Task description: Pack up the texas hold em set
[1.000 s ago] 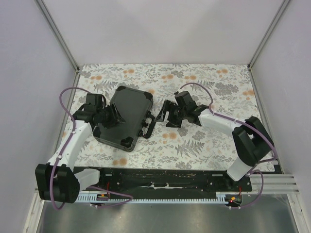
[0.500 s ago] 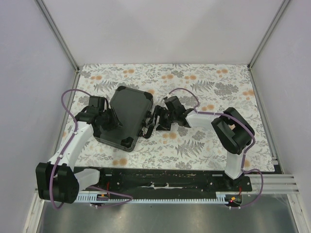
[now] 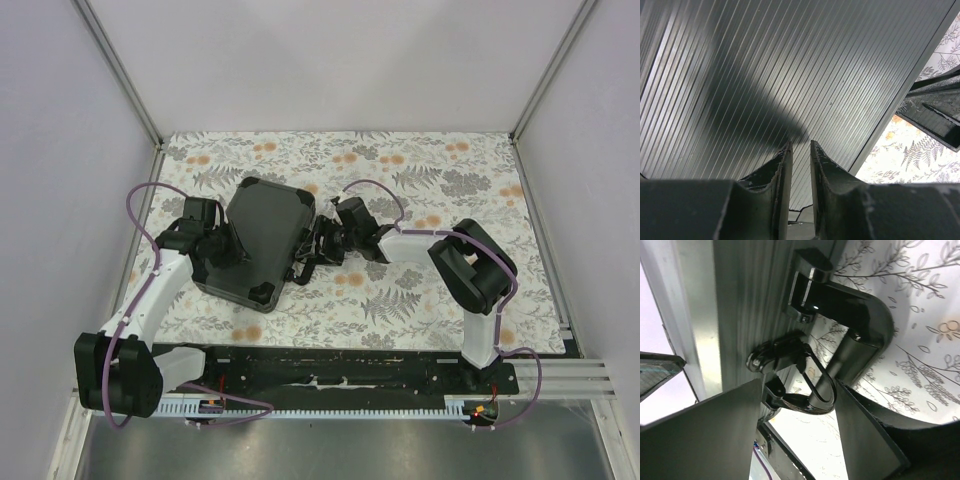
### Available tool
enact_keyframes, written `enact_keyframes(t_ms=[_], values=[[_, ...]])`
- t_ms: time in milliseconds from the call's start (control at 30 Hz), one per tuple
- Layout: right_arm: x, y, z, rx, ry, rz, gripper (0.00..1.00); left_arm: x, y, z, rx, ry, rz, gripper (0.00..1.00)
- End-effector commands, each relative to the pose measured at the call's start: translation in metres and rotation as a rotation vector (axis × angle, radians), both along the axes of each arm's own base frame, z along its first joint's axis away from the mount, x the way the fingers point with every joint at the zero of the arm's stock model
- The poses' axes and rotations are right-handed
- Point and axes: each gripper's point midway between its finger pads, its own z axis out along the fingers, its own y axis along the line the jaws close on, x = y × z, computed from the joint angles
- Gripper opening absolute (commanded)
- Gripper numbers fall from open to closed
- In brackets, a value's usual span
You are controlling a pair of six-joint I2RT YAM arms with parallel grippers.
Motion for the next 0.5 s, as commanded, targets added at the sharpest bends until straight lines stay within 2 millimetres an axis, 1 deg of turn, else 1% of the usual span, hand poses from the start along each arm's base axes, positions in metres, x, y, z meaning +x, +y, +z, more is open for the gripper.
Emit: enact_keyframes(t_ms=[0,133,267,367,400,467], values=[[0.011,0.023,0.050,0.124,-0.120,0.036,0.65,-0.008,0.006,-0.014,0.053,0.037,-0.029,0.28],[0.011,0.028,0.070,0.175,-0.173,0.039,0.66,-0.008,0.007,-0.019,0.062,0.047,-0.027,0.27],[0.012,0.035,0.073,0.191,-0.173,0.048,0.67,-0.010,0.007,-0.027,0.062,0.068,-0.030,0.26],[0.011,0.040,0.074,0.200,-0.176,0.054,0.67,-0.012,0.007,-0.029,0.062,0.076,-0.031,0.26],[0.011,0.041,0.076,0.205,-0.180,0.055,0.67,-0.012,0.007,-0.030,0.062,0.076,-0.031,0.26],[0.009,0.044,0.079,0.215,-0.188,0.060,0.61,-0.011,0.006,-0.029,0.059,0.073,-0.033,0.25]])
